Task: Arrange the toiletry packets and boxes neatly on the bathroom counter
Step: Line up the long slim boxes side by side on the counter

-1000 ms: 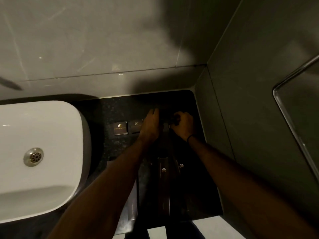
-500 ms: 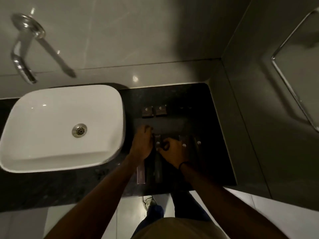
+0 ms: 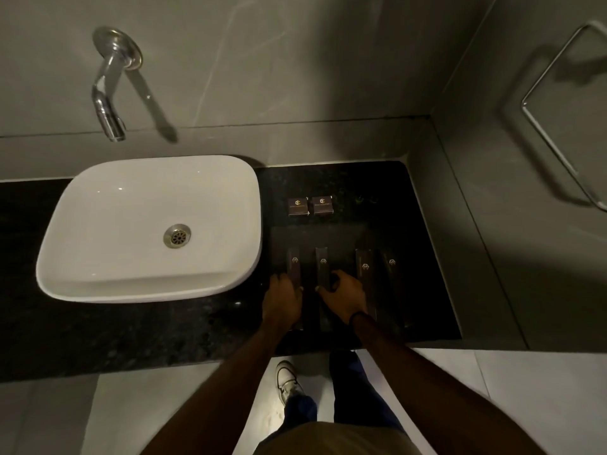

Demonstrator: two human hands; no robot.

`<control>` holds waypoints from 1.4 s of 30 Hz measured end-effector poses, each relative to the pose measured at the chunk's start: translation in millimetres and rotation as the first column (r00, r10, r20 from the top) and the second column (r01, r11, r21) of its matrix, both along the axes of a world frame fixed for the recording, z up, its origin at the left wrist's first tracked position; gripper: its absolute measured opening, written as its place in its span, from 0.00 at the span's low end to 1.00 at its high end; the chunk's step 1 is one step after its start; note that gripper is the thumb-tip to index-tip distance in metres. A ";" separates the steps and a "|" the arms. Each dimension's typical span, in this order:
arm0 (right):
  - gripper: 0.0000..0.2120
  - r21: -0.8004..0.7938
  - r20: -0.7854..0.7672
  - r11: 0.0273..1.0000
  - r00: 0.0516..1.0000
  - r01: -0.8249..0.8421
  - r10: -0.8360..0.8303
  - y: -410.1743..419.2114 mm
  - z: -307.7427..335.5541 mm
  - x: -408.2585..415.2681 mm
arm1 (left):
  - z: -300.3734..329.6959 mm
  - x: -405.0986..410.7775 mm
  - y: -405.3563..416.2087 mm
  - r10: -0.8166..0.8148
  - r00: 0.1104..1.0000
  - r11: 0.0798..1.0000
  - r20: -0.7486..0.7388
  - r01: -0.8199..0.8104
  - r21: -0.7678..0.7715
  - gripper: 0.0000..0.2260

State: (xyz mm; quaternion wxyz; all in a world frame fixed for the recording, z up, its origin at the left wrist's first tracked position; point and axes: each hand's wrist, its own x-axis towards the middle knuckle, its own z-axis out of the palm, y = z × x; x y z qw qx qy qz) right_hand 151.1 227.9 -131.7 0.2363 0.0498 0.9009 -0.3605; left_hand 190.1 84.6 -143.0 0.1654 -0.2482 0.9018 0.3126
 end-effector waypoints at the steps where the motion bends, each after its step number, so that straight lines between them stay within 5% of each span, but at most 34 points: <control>1: 0.22 0.001 -0.001 1.000 1.000 0.004 -0.004 -0.6 0.6 -0.5 | 0.1 -1.0 0.4 0.003 1.000 1.000 -0.002 -0.003 0.011 0.16; 8: 0.23 0.001 0.006 1.000 1.000 0.005 -0.005 0.5 -9.0 -2.3 | -4.8 -1.9 -0.6 0.014 1.000 0.999 0.005 -0.014 0.036 0.18; 13: 0.21 0.006 -0.029 0.998 0.997 0.067 -0.066 19.5 5.2 -7.9 | 5.9 1.6 6.1 -0.024 0.990 0.974 -0.141 -0.008 -0.226 0.20; 16: 0.13 0.116 -0.152 0.986 0.983 0.122 -0.103 76.3 21.5 -21.0 | 13.4 -15.0 48.6 -0.209 0.931 0.977 -0.299 0.183 -0.114 0.17; 20: 0.23 0.283 -0.136 0.952 0.988 0.113 -0.077 177.6 9.5 -58.0 | 16.6 -59.1 151.5 -0.277 0.903 0.953 -0.328 0.302 0.025 0.15; 27: 0.24 0.197 -0.019 0.979 0.999 0.044 -0.041 155.4 -4.6 -38.4 | -11.5 -35.8 152.2 -0.190 0.955 0.976 -0.227 0.208 0.058 0.28; 42: 0.21 0.099 -0.061 0.995 0.998 0.016 -0.010 156.9 -15.7 -40.8 | -15.2 -38.1 156.9 0.023 0.981 0.990 -0.192 0.004 0.140 0.29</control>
